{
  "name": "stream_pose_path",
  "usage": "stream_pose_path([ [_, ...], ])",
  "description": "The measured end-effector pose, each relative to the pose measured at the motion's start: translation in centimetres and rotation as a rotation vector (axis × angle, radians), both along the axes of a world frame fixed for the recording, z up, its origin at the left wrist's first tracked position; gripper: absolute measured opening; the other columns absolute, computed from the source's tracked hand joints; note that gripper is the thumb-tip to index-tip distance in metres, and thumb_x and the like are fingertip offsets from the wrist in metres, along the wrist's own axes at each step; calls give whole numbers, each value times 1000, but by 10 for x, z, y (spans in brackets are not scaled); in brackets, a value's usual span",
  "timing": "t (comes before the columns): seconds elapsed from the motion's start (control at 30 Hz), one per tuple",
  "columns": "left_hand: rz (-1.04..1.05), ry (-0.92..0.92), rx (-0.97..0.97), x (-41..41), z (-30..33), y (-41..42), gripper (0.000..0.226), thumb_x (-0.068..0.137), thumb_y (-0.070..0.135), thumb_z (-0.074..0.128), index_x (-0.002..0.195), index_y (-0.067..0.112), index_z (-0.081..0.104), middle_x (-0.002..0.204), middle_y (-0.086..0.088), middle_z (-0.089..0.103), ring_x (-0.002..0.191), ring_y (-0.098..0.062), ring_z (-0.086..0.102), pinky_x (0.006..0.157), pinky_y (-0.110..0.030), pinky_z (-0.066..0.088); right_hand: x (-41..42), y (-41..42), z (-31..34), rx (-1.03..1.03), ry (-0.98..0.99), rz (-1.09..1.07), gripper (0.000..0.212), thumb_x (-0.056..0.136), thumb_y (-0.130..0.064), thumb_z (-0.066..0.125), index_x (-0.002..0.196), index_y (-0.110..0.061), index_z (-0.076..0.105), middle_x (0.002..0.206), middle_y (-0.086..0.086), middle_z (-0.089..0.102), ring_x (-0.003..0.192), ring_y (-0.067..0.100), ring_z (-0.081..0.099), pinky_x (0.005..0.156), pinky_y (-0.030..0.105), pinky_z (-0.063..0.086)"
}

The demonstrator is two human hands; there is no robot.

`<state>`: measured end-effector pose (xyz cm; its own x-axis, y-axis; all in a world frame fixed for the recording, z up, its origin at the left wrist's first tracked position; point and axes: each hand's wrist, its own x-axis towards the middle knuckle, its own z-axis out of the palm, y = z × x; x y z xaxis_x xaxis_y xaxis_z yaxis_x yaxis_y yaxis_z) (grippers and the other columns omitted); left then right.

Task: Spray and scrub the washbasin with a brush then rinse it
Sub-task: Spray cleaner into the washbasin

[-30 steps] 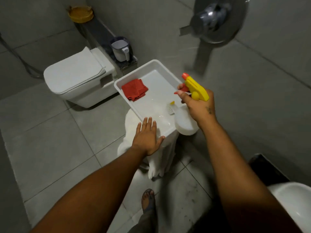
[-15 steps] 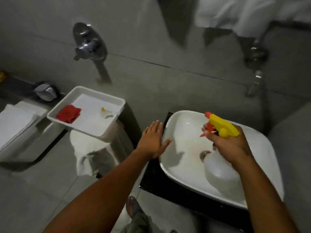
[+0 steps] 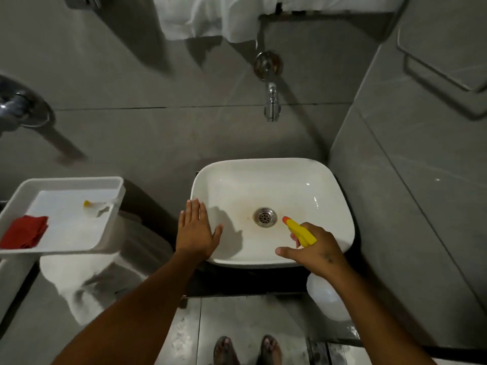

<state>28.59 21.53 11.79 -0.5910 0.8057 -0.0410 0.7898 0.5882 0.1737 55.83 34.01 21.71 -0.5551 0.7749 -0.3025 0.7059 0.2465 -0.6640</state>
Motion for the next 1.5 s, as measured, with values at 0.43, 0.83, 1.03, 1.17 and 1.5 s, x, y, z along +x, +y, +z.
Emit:
stream_pose_path([
  [0.43,17,-72,62,-1,-5,-3,87,95,65,27,156,6,8,166,-14,4,152,-29,-2,122,-44,3,-40,-37,-13,77,-109,-69,51,63,-62,73,109,-40,69,86,-12,67,84,16,66,76,32,56],
  [0.83,27,-115,101,-3,-9,-2,85,96,64,28,156,9,7,166,-11,5,152,-29,-2,119,-41,5,-68,-46,-23,204,-137,-59,54,70,-63,66,122,-46,60,95,-9,69,92,19,65,75,30,54],
  [1.03,29,-110,93,-5,-12,-2,86,95,66,24,156,9,5,166,-11,4,152,-28,-4,117,-39,6,-73,-46,-27,176,-114,0,71,67,-68,67,132,-43,53,103,-7,67,99,20,63,76,30,52],
  [1.17,28,-119,95,-4,-10,-2,85,95,65,25,156,9,6,166,-10,3,152,-27,-5,119,-40,8,-71,-47,-27,215,-142,-22,60,73,-62,66,129,-44,55,97,-7,67,95,20,63,75,30,52],
  [1.5,30,-130,92,-2,-3,-3,84,97,63,27,156,8,7,166,-10,2,152,-26,-9,122,-43,12,-66,-55,-28,125,-112,-156,55,66,-69,65,108,-33,68,89,-7,66,84,19,62,68,28,47],
])
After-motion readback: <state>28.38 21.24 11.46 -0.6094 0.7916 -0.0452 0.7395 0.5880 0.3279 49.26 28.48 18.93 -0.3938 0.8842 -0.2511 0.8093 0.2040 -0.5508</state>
